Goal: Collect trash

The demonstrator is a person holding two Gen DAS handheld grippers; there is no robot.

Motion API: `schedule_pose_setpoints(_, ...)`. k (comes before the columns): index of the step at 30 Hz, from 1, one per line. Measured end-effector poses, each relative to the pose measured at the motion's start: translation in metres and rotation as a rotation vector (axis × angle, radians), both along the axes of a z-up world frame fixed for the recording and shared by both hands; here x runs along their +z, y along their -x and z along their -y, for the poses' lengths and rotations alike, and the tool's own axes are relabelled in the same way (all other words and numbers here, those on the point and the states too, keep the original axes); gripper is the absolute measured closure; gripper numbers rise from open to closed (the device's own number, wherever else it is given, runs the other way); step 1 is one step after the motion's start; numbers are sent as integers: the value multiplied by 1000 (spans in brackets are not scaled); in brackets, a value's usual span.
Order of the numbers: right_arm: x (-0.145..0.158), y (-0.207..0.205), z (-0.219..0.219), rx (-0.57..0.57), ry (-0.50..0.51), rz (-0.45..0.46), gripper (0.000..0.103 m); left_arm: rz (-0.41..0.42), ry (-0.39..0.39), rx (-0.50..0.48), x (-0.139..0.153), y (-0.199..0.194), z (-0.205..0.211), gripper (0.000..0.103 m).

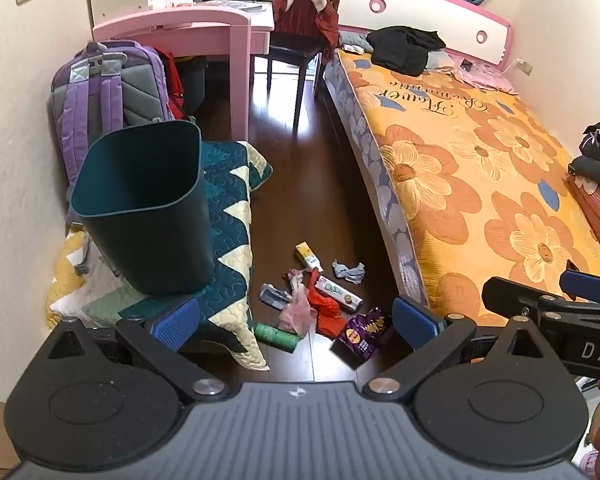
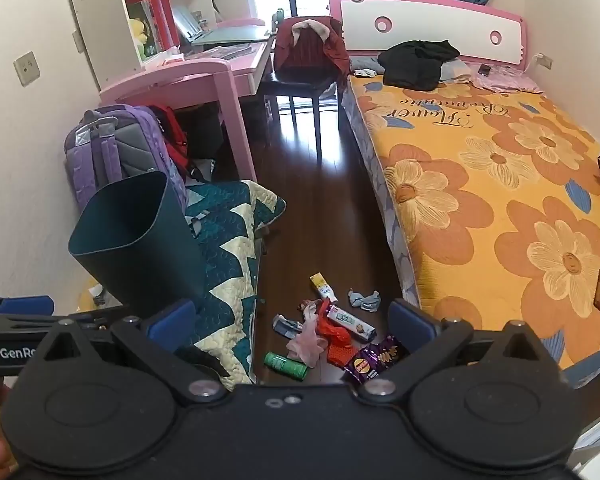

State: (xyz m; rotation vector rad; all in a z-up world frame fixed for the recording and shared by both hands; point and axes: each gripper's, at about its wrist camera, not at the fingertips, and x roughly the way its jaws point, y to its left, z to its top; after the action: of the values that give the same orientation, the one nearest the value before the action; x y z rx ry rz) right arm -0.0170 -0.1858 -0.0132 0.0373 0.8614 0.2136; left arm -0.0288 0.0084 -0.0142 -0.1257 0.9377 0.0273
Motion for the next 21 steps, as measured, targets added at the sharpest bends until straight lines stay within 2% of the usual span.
schedule_pose_setpoints(4,-1,-6,12,-8,4,-4,0,-4,0,-4,0,1,4,0)
schedule_pose_setpoints(21,2,-2,5,-8,2,22,3,20,-2,-12,7,-1,1,0)
